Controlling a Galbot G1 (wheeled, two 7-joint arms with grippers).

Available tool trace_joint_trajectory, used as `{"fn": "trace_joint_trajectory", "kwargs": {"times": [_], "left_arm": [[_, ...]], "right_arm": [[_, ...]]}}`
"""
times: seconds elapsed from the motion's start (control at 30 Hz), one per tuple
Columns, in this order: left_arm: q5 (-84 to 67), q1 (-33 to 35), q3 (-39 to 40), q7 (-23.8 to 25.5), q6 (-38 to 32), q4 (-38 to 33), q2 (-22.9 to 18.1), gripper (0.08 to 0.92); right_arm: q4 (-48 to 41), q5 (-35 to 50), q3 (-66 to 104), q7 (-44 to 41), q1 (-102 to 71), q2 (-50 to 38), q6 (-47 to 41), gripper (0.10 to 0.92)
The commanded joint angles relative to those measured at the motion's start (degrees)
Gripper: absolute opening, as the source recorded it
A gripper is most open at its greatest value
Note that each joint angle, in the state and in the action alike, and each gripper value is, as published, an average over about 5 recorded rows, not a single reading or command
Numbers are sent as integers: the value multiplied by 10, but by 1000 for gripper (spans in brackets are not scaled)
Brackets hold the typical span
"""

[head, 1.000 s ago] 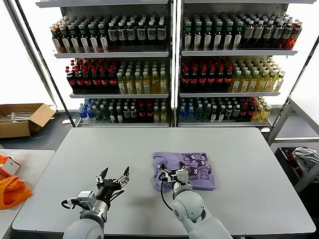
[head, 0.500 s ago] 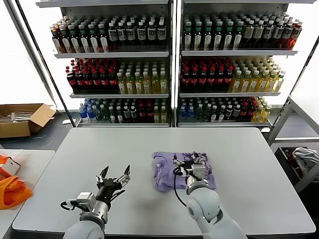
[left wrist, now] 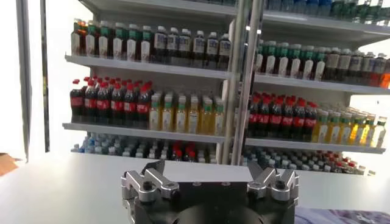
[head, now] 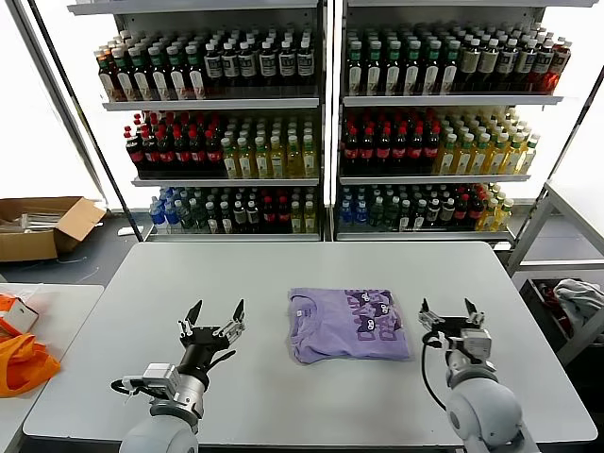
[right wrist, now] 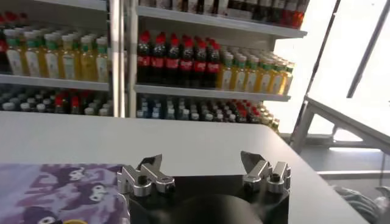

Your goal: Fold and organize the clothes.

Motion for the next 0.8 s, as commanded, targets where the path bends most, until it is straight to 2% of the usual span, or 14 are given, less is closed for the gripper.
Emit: {"fn": "trace_joint_trajectory", "kwargs": {"times": [0.03,0.37,0.8], "left_arm": [[32,2,-22,5,-36,11,4,823],[9,22,-27,8,-26,-1,2,823],[41,65,-35,27,-39,-24,-47,823]], "right_arm": [[47,0,97,-12,-69,-23,5,823],[43,5,87,-9,-56,-22,1,823],[39,4,73,-8,-44,-27,0,823]]}}
